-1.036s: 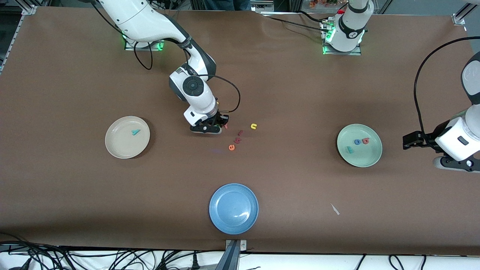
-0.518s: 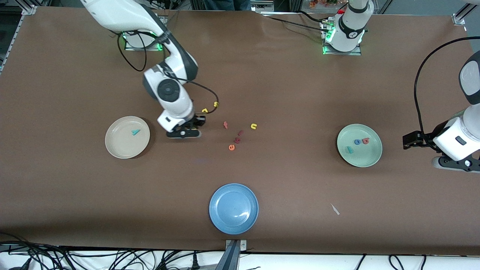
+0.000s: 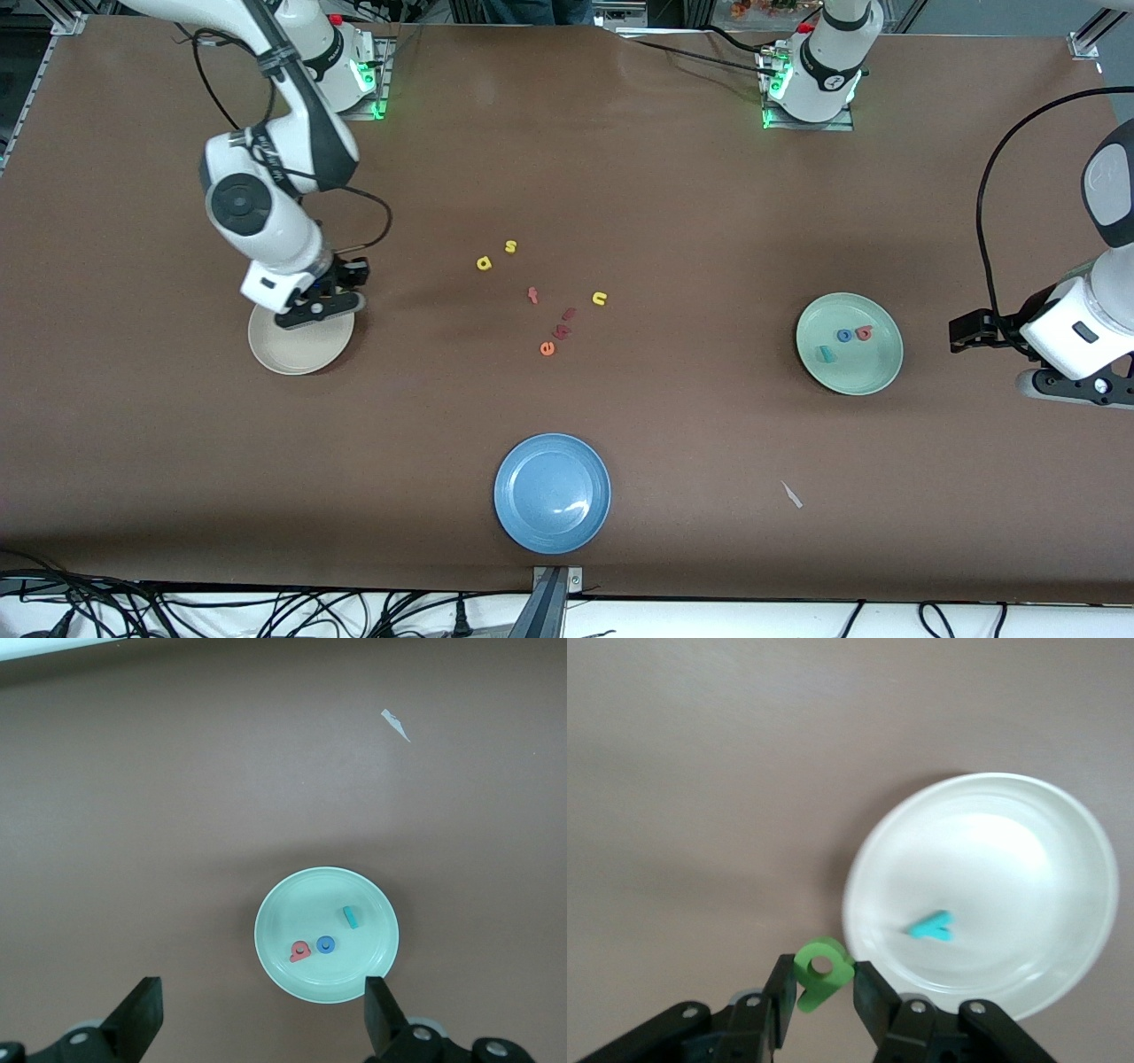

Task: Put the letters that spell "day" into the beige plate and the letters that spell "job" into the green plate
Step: 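Carry the green d to the beige plate and open the right gripper, then move the right gripper back over the yellow letter among the letters, then lower the right gripper onto the yellow letter and close it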

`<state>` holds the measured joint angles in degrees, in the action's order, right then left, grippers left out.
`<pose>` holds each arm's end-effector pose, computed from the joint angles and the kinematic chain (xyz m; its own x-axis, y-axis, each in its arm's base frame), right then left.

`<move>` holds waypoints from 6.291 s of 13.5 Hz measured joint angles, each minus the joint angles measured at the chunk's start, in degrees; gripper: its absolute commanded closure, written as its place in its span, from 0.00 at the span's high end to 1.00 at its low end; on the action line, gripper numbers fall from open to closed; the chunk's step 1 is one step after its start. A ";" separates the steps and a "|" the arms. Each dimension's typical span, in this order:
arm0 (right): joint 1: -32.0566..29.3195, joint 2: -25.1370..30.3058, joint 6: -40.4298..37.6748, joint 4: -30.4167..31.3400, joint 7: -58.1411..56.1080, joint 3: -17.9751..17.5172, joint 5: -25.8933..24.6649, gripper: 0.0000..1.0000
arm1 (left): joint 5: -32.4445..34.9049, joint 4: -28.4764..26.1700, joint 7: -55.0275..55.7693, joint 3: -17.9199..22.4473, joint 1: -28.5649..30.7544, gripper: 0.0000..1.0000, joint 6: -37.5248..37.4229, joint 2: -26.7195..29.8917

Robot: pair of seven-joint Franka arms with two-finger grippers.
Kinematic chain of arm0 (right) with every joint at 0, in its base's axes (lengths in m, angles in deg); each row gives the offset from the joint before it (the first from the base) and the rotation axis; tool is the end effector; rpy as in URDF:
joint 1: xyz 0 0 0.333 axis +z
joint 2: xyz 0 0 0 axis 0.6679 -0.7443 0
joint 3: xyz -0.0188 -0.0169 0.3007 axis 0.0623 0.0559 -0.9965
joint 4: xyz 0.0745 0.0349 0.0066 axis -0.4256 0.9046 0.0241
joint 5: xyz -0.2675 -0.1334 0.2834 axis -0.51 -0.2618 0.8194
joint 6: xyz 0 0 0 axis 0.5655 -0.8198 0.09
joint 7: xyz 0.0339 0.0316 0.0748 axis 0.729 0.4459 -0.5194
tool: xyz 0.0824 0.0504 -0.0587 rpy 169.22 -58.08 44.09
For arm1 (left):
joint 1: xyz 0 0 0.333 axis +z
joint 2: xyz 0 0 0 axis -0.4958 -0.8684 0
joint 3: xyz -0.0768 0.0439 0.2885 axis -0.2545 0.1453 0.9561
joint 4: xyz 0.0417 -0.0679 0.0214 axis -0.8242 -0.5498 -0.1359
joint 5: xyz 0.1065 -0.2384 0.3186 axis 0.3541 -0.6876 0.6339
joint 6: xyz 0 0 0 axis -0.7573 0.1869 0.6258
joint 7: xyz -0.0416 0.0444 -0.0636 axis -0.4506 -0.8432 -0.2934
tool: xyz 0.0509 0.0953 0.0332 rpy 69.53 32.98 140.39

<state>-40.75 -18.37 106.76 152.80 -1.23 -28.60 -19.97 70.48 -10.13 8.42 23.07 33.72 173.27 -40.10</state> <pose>0.5546 0.1242 0.2561 0.9340 0.3458 -0.0901 0.3512 -0.9348 0.0530 0.6899 0.0137 0.4847 0.9919 -0.1211 -0.0384 -0.1237 -0.9895 -0.0750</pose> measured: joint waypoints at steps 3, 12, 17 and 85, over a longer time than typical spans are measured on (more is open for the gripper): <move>-1.50 -0.73 1.83 0.48 -7.80 3.78 0.00 0.29 | 0.00 -0.02 0.00 -0.01 -0.15 1.00 0.00 0.00; -1.53 -3.73 6.60 0.74 -9.52 4.73 0.01 0.50 | 0.00 -0.03 0.00 -0.01 -0.15 1.00 0.00 0.00; -1.50 -3.82 6.61 0.75 -5.50 3.81 1.03 0.67 | 0.00 -0.04 0.00 -0.01 -0.15 1.00 0.00 0.00; 14.35 -13.03 30.89 8.49 33.49 -8.86 -10.78 0.67 | 0.00 -0.41 2.22 -0.14 -0.48 1.00 -0.26 0.00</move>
<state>-26.39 -31.40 137.64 161.29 32.26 -37.46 -30.75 70.48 -10.54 10.65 22.93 33.24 173.01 -40.10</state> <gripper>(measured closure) 0.317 0.000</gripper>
